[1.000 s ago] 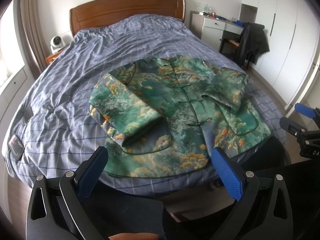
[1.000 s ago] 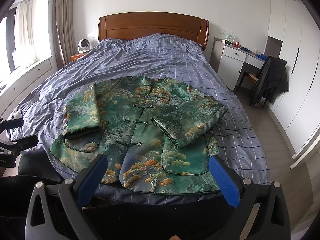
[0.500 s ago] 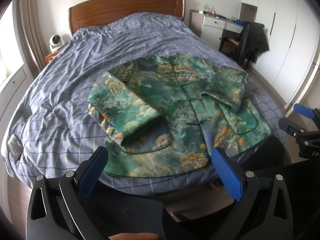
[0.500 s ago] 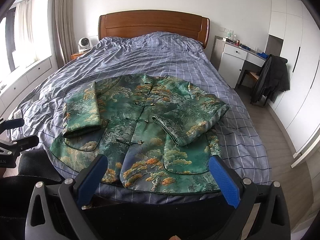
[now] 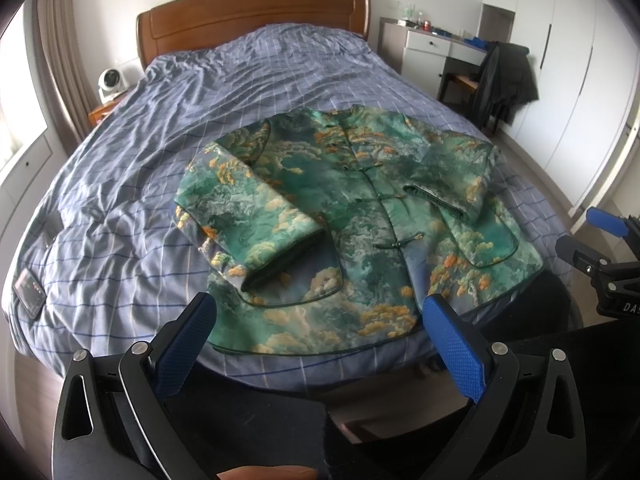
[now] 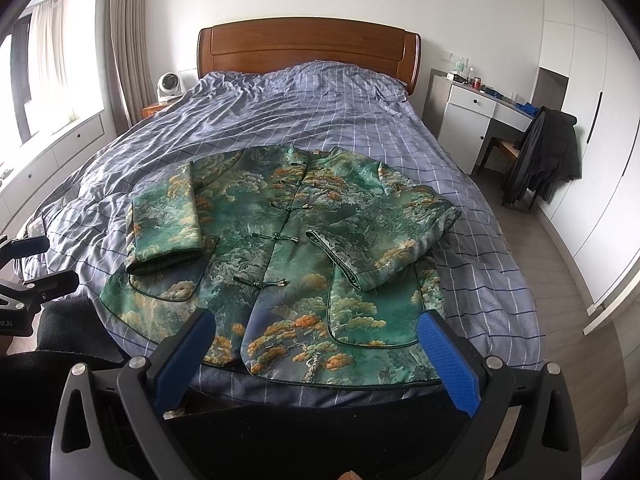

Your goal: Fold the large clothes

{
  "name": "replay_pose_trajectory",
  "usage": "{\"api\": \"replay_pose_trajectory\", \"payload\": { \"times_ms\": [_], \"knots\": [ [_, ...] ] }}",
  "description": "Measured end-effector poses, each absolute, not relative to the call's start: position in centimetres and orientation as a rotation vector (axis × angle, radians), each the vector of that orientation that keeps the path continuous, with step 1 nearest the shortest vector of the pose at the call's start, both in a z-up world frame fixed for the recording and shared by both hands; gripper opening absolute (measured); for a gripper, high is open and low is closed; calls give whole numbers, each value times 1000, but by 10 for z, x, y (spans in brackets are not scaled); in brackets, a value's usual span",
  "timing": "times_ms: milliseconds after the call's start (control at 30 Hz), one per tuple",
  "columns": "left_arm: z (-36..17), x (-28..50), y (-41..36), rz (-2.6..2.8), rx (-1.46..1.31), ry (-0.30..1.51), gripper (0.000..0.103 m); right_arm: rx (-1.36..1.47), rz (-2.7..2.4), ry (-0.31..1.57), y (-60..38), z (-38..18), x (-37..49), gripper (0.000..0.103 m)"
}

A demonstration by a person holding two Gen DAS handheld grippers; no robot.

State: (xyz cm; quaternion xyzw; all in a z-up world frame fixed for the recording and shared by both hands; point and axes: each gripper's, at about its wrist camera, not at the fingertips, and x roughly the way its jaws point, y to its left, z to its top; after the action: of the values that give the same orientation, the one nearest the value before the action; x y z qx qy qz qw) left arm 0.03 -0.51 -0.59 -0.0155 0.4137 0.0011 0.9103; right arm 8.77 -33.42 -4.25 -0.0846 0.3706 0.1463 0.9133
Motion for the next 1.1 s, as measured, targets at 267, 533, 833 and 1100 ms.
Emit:
{"api": "replay_pose_trajectory", "payload": {
  "times_ms": [267, 533, 833, 1100],
  "knots": [
    [-6, 1, -5, 2, -31, 853, 103, -173, 302, 766, -334, -44, 88, 103],
    [-20, -8, -9, 6, -31, 847, 103, -174, 304, 764, -332, -45, 87, 103],
    [-22, -9, -8, 6, -28, 847, 103, -180, 305, 761, -330, -43, 86, 103],
    [-13, -8, -6, 13, -13, 849, 102, -161, 307, 769, -333, -40, 90, 103]
  ]
}}
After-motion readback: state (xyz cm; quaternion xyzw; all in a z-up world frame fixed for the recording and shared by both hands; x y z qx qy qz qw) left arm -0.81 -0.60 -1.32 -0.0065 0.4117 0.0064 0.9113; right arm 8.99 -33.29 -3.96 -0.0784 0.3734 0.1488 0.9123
